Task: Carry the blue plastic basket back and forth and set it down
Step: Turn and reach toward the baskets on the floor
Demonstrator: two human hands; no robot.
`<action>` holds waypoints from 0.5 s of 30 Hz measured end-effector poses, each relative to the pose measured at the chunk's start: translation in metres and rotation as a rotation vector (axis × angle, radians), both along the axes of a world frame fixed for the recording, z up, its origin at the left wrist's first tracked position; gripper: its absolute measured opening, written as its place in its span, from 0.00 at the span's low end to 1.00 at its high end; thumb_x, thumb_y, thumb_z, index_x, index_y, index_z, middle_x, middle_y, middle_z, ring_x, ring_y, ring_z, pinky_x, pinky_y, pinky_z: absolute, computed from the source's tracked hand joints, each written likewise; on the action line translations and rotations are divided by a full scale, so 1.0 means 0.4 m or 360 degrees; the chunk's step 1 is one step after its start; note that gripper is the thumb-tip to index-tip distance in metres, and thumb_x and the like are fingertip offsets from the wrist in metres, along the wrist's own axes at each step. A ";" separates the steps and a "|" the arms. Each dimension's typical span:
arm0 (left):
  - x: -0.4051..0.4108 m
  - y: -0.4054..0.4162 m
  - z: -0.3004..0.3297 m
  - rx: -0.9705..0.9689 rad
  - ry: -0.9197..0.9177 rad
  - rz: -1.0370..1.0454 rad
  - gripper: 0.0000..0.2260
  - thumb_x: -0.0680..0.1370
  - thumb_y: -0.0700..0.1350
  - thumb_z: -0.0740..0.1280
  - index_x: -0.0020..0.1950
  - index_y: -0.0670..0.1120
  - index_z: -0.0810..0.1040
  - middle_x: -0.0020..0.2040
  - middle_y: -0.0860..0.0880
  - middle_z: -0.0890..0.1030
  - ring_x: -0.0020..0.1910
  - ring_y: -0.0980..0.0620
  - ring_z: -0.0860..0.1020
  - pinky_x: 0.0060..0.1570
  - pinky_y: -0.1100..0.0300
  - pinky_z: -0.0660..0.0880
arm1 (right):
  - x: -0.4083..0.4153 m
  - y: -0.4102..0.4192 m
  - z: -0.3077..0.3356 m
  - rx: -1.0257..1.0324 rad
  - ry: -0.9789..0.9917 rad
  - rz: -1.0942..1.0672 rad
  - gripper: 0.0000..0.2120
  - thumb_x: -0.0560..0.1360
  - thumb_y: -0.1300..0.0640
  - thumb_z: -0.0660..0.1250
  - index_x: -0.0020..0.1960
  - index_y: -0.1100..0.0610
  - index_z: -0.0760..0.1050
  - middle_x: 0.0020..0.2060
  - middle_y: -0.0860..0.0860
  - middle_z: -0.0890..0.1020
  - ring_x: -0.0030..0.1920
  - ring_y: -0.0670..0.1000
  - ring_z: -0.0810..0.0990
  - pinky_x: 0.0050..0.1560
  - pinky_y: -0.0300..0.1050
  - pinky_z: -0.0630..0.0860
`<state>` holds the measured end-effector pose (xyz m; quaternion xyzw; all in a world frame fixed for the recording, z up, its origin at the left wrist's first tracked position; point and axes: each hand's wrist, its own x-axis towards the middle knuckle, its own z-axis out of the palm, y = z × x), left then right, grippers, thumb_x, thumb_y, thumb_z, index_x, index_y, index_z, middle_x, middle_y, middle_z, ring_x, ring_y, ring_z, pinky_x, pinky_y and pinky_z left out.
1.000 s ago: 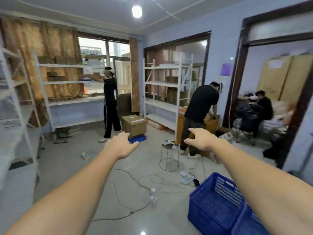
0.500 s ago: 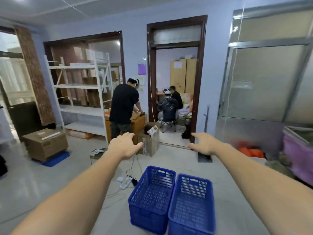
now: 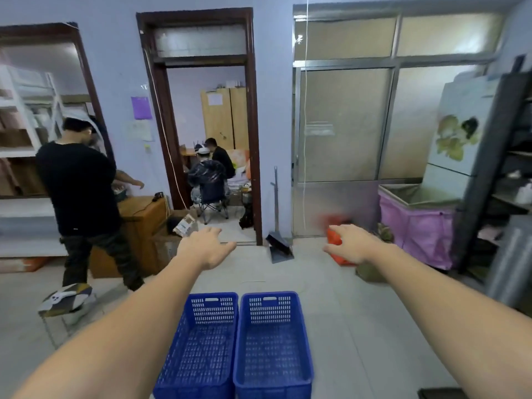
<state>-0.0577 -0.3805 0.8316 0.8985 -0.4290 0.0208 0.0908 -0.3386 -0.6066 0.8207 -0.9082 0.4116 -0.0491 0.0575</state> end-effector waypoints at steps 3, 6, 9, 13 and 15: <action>-0.004 -0.113 -0.002 0.0008 -0.0032 -0.0072 0.37 0.75 0.71 0.52 0.80 0.53 0.61 0.80 0.47 0.62 0.76 0.42 0.65 0.72 0.41 0.65 | -0.008 -0.100 0.006 0.0012 -0.0031 -0.0022 0.48 0.67 0.27 0.55 0.80 0.53 0.59 0.77 0.56 0.66 0.75 0.58 0.66 0.74 0.54 0.64; 0.009 -0.218 -0.003 0.0024 -0.0073 -0.0069 0.36 0.76 0.70 0.52 0.80 0.54 0.60 0.80 0.47 0.62 0.77 0.41 0.63 0.73 0.40 0.63 | -0.010 -0.196 0.021 -0.0007 -0.0070 0.0005 0.44 0.70 0.30 0.58 0.80 0.52 0.59 0.77 0.55 0.66 0.75 0.58 0.65 0.74 0.55 0.64; 0.022 -0.308 0.003 0.0003 -0.0085 -0.0017 0.36 0.76 0.70 0.53 0.80 0.54 0.61 0.80 0.48 0.63 0.76 0.41 0.64 0.72 0.40 0.65 | -0.008 -0.304 0.031 -0.0038 -0.0075 0.0021 0.45 0.70 0.29 0.58 0.80 0.53 0.60 0.77 0.55 0.66 0.76 0.57 0.64 0.75 0.55 0.63; 0.035 -0.414 0.010 0.0039 -0.0085 0.0036 0.37 0.75 0.70 0.53 0.79 0.54 0.62 0.76 0.45 0.69 0.74 0.41 0.68 0.69 0.42 0.69 | 0.017 -0.438 0.027 -0.0028 -0.0071 0.0017 0.46 0.68 0.28 0.55 0.80 0.52 0.59 0.77 0.54 0.67 0.76 0.57 0.65 0.74 0.55 0.63; 0.049 -0.469 0.006 0.0049 -0.0061 0.0047 0.37 0.73 0.71 0.52 0.79 0.54 0.62 0.75 0.44 0.70 0.74 0.40 0.68 0.68 0.41 0.70 | 0.046 -0.495 0.015 -0.0024 -0.0054 0.0011 0.45 0.70 0.29 0.56 0.80 0.52 0.59 0.77 0.54 0.66 0.76 0.57 0.64 0.74 0.56 0.63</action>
